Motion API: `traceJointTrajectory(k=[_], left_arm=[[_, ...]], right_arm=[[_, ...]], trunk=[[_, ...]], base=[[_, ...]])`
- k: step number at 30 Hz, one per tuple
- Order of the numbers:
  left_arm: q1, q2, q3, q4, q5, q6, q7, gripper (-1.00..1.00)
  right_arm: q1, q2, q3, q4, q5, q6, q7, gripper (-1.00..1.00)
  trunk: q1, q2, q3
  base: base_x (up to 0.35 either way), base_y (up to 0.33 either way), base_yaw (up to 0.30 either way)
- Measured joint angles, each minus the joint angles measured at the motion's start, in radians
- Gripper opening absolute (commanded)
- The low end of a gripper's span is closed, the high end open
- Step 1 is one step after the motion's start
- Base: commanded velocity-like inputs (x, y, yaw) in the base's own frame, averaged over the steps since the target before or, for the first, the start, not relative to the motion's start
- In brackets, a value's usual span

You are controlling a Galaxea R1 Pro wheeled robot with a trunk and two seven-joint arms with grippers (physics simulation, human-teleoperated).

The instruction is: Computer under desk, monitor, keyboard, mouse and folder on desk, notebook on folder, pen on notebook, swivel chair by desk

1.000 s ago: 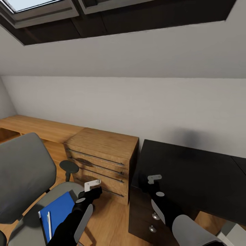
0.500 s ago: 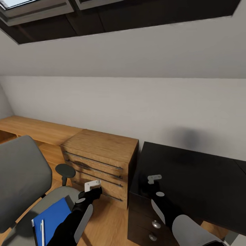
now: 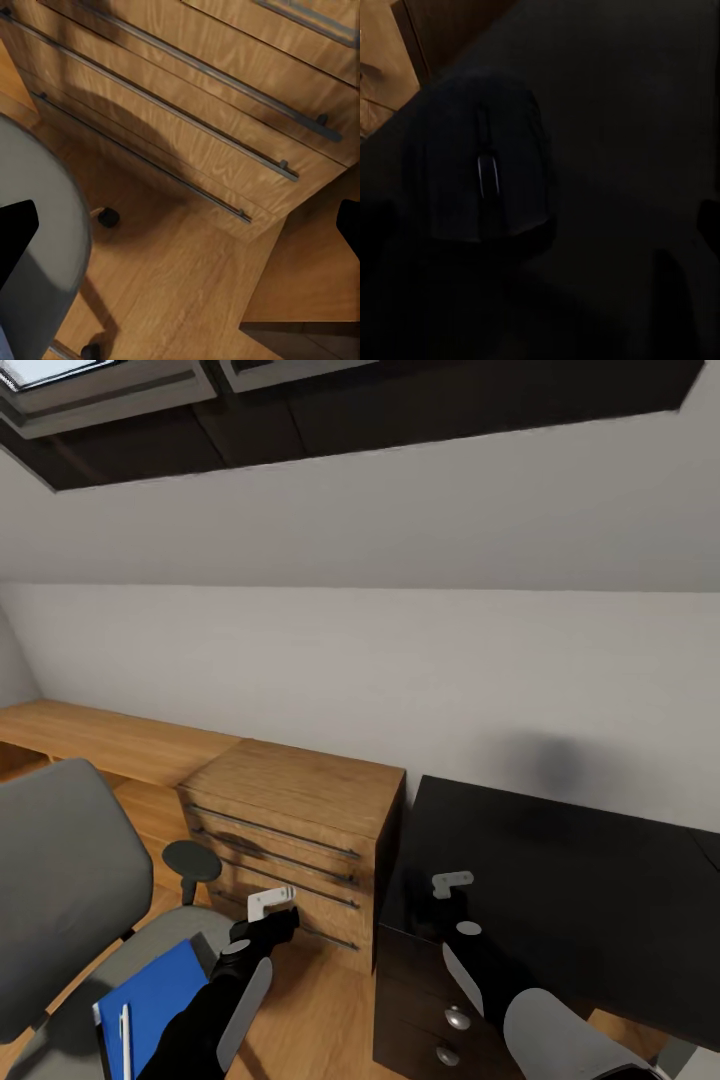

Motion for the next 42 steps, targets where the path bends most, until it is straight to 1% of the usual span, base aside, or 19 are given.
traceJointTrajectory(k=[22, 23, 26, 27, 31, 32, 36, 37, 38, 39, 40, 41, 42], left_arm=[[0.000, 0.000, -0.001, 0.004, 0.000, 0.000, 0.002, 1.00], [0.000, 0.000, -0.001, 0.004, -0.001, 0.000, 0.003, 1.00], [0.000, 0.000, -0.001, 0.005, -0.001, 0.000, 0.004, 1.00], [0.000, 0.000, -0.001, 0.005, -0.001, -0.001, 0.004, 1.00], [0.000, 0.000, -0.001, 0.005, -0.001, -0.001, 0.005, 1.00], [0.000, 0.000, -0.001, 0.002, -0.001, -0.002, 0.005, 1.00], [0.001, -0.001, -0.002, -0.018, -0.002, -0.002, 0.005, 1.00], [0.005, -0.002, -0.002, -0.038, -0.002, -0.002, 0.005, 1.00], [0.010, -0.002, -0.003, -0.051, -0.001, -0.001, 0.005, 1.00], [0.044, -0.003, -0.004, -0.109, -0.001, 0.003, 0.003, 1.00], [0.056, -0.003, -0.004, -0.128, -0.001, 0.004, 0.003, 1.00], [0.081, -0.003, -0.004, -0.165, -0.001, 0.005, 0.003, 1.00], [0.096, -0.003, -0.005, -0.183, -0.001, 0.006, 0.002, 1.00]], right_arm=[[0.001, 0.000, 0.002, -0.015, 0.000, -0.001, -0.001, 1.00], [0.001, 0.000, -0.006, -0.069, 0.000, 0.013, -0.002, 1.00], [0.003, -0.001, -0.010, -0.128, -0.005, 0.043, -0.002, 1.00], [0.004, -0.002, -0.012, -0.175, -0.015, 0.075, -0.002, 1.00], [0.020, -0.006, -0.014, -0.307, -0.054, 0.161, -0.005, 1.00], [0.043, -0.008, -0.016, -0.382, -0.078, 0.208, -0.009, 1.00], [0.126, -0.012, -0.024, -0.562, -0.120, 0.312, -0.031, 1.00], [0.170, -0.014, -0.031, -0.660, -0.134, 0.360, -0.051, 1.00], [0.193, -0.015, -0.034, -0.711, -0.140, 0.383, -0.063, 1.00], [0.263, -0.017, -0.042, -0.879, -0.152, 0.453, -0.118, 1.00], [0.281, -0.017, -0.044, -0.927, -0.155, 0.470, -0.134, 1.00], [0.307, -0.018, -0.045, -0.991, -0.158, 0.496, -0.161, 1.00], [0.320, -0.018, -0.046, -1.020, -0.159, 0.509, -0.172, 1.00]], trunk=[[-0.084, 0.154, 0.069], [-0.088, 0.161, 0.072], [-0.100, 0.182, 0.082], [-0.104, 0.189, 0.085], [-0.119, 0.217, 0.097], [-0.123, 0.224, 0.100], [-0.138, 0.252, 0.113], [-0.142, 0.259, 0.116], [-0.146, 0.266, 0.119], [-0.150, 0.273, 0.122], [-0.154, 0.280, 0.126], [-0.157, 0.287, 0.129], [-0.161, 0.294, 0.132]], base=[[0.000, 0.000, 0.000], [0.000, 0.000, 0.000], [0.000, 0.000, 0.000], [0.000, 0.000, 0.000], [0.000, 0.000, 0.000], [0.000, 0.000, 0.000], [0.000, 0.000, 0.000], [0.000, 0.000, 0.000], [0.000, 0.000, 0.000], [0.000, 0.000, 0.000], [0.000, 0.000, 0.000], [0.000, 0.000, 0.000], [0.000, 0.000, 0.000]])
